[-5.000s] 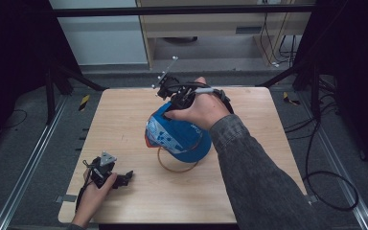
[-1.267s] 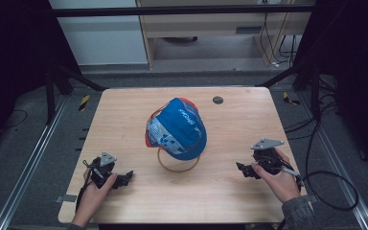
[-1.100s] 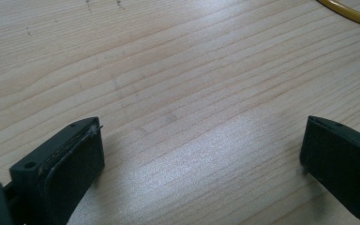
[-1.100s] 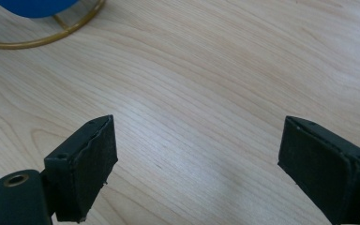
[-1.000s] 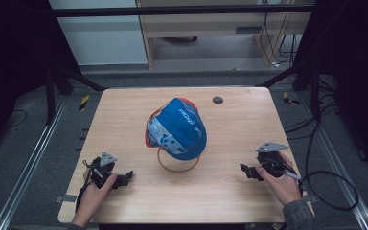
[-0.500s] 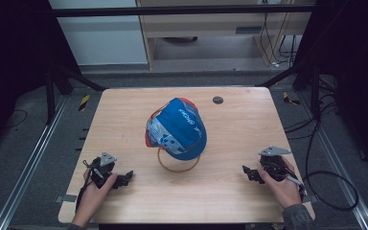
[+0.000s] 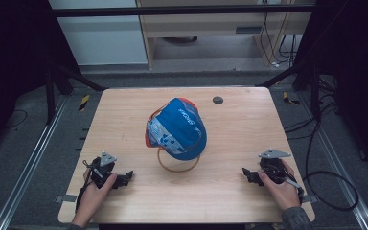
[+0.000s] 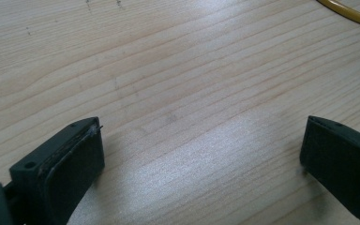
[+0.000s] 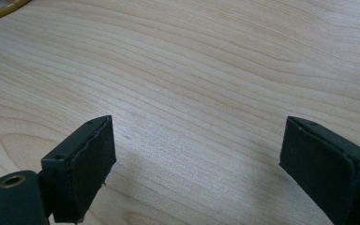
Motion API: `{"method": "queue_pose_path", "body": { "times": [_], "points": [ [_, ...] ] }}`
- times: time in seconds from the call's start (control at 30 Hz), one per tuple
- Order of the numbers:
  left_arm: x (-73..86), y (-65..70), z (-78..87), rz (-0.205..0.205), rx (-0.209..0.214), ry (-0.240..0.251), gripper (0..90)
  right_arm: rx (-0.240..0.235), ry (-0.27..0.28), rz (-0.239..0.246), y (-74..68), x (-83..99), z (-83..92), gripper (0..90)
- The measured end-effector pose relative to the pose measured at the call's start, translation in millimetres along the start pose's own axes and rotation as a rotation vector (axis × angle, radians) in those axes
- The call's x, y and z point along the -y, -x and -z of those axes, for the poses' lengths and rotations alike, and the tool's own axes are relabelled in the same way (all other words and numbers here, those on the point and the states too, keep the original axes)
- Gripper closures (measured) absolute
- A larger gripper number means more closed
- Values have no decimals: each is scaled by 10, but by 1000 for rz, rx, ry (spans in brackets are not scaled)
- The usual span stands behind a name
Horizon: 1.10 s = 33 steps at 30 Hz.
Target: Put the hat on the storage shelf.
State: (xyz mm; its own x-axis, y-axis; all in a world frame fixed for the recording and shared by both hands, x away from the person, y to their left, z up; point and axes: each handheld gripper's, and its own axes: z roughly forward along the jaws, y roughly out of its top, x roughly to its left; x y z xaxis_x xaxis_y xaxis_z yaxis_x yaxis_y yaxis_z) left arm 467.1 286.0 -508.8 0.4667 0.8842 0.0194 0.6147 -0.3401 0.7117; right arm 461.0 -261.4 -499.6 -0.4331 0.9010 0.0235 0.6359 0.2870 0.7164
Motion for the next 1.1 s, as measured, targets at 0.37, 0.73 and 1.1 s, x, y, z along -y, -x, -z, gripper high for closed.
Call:
{"method": "queue_pose_path", "body": {
  "times": [0.37, 0.73, 1.1],
  "points": [
    [0, 0, 0, 0, 0, 0, 0, 4, 1, -11, -28, 52, -43, 107],
    [0, 0, 0, 0, 0, 0, 0, 22, 5, 2, -85, 68, -79, 78],
    [0, 0, 0, 0, 0, 0, 0, 43, 24, -6, -131, 85, -103, 53]
  ]
}}
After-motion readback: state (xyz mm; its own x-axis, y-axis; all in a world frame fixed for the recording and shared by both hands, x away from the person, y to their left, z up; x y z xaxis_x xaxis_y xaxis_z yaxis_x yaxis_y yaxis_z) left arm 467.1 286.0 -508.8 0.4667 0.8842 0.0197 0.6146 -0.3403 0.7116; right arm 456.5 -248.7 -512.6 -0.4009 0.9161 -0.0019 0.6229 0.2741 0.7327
